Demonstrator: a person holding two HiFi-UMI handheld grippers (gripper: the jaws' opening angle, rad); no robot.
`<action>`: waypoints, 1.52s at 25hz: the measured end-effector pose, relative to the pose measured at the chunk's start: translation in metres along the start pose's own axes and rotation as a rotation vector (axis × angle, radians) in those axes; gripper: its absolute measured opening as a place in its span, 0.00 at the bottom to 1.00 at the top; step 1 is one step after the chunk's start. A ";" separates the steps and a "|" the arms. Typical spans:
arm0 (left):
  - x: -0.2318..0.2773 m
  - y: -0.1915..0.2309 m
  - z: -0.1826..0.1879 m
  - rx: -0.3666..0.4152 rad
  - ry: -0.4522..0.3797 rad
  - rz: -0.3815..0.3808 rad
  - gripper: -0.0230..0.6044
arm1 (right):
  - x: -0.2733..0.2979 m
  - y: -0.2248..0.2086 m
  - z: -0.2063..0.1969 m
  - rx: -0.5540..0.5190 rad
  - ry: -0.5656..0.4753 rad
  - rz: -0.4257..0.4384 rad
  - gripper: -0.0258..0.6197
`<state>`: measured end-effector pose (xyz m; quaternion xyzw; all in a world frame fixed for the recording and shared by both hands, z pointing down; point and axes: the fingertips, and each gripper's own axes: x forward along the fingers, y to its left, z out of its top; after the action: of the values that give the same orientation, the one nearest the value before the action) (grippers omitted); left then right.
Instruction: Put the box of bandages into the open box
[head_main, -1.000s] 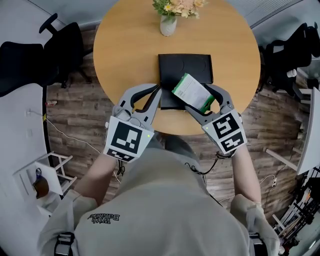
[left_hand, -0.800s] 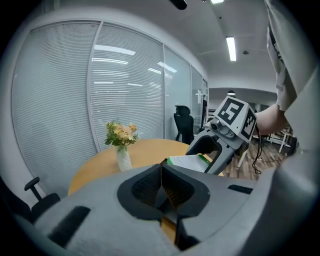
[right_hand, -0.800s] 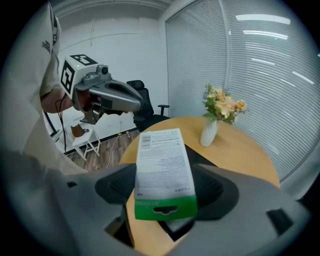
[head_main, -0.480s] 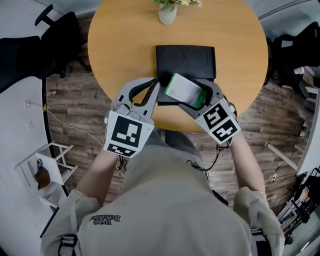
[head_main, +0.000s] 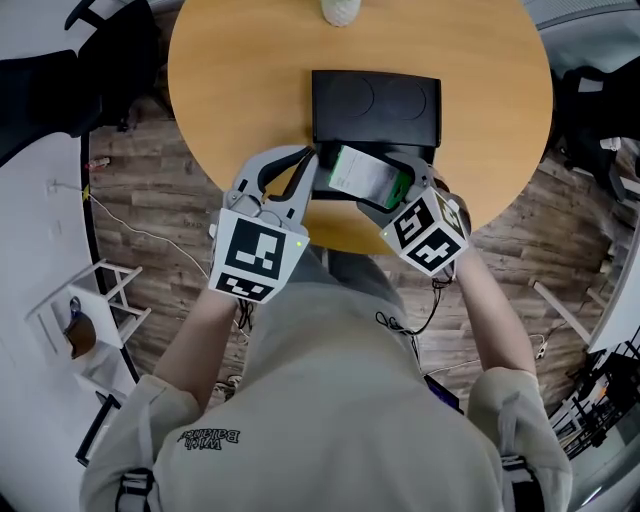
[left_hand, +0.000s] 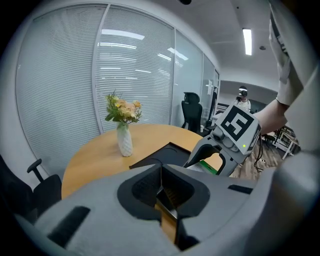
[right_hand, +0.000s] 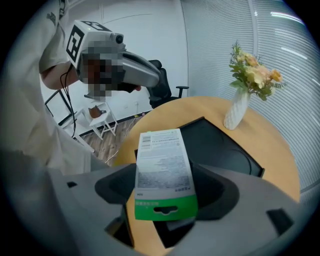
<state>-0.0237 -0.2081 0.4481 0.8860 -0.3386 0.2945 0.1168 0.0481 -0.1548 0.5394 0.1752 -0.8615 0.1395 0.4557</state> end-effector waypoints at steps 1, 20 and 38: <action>0.003 -0.002 -0.003 -0.006 0.008 -0.004 0.07 | 0.003 0.000 -0.004 -0.004 0.010 0.008 0.55; 0.034 -0.007 -0.051 -0.069 0.102 -0.042 0.07 | 0.057 -0.008 -0.043 -0.076 0.130 0.085 0.55; 0.035 -0.016 -0.082 -0.057 0.152 -0.070 0.07 | 0.085 -0.017 -0.055 0.014 0.102 0.043 0.55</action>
<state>-0.0286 -0.1813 0.5348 0.8688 -0.3058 0.3468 0.1772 0.0519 -0.1629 0.6417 0.1526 -0.8398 0.1638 0.4946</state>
